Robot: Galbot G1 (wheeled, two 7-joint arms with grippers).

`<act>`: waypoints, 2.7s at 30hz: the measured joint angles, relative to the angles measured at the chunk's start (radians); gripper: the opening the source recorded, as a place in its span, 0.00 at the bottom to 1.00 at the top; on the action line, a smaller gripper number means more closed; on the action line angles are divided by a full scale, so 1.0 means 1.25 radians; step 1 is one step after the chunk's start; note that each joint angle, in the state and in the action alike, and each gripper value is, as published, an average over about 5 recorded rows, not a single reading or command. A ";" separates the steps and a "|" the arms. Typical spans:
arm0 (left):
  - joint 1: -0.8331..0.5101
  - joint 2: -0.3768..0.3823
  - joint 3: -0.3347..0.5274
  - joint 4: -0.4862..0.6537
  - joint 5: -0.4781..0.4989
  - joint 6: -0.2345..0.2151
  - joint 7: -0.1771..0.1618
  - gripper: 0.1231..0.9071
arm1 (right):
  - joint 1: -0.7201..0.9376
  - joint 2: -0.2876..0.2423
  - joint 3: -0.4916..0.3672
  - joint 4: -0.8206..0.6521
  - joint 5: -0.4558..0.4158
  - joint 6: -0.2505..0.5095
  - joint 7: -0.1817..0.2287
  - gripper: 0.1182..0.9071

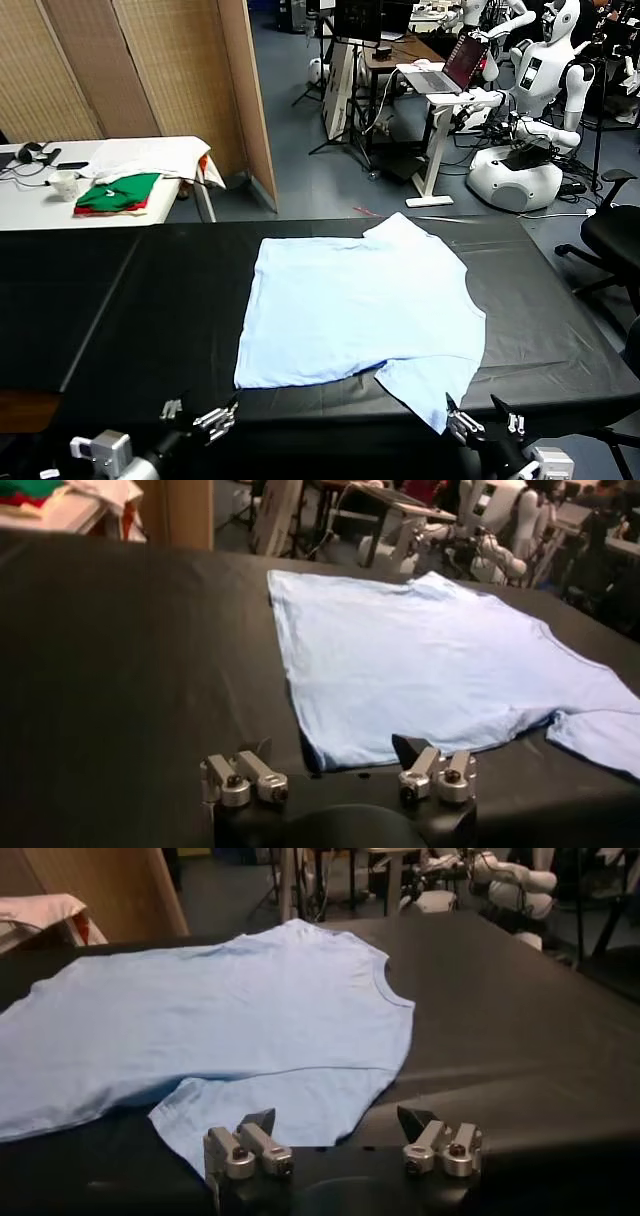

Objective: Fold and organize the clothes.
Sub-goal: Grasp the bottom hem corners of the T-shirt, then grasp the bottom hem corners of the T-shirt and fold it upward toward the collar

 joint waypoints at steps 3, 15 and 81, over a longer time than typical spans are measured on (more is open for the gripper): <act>-0.013 -0.009 0.011 0.017 0.013 -0.004 -0.001 1.00 | 0.008 0.002 -0.003 -0.009 -0.001 -0.001 0.000 1.00; -0.057 -0.045 0.061 0.080 0.047 -0.013 -0.002 0.94 | 0.019 0.014 -0.027 -0.049 -0.016 0.005 -0.001 0.86; -0.247 -0.117 0.087 0.176 0.135 -0.138 -0.013 0.03 | 0.353 -0.102 -0.048 -0.282 0.000 0.155 -0.075 0.03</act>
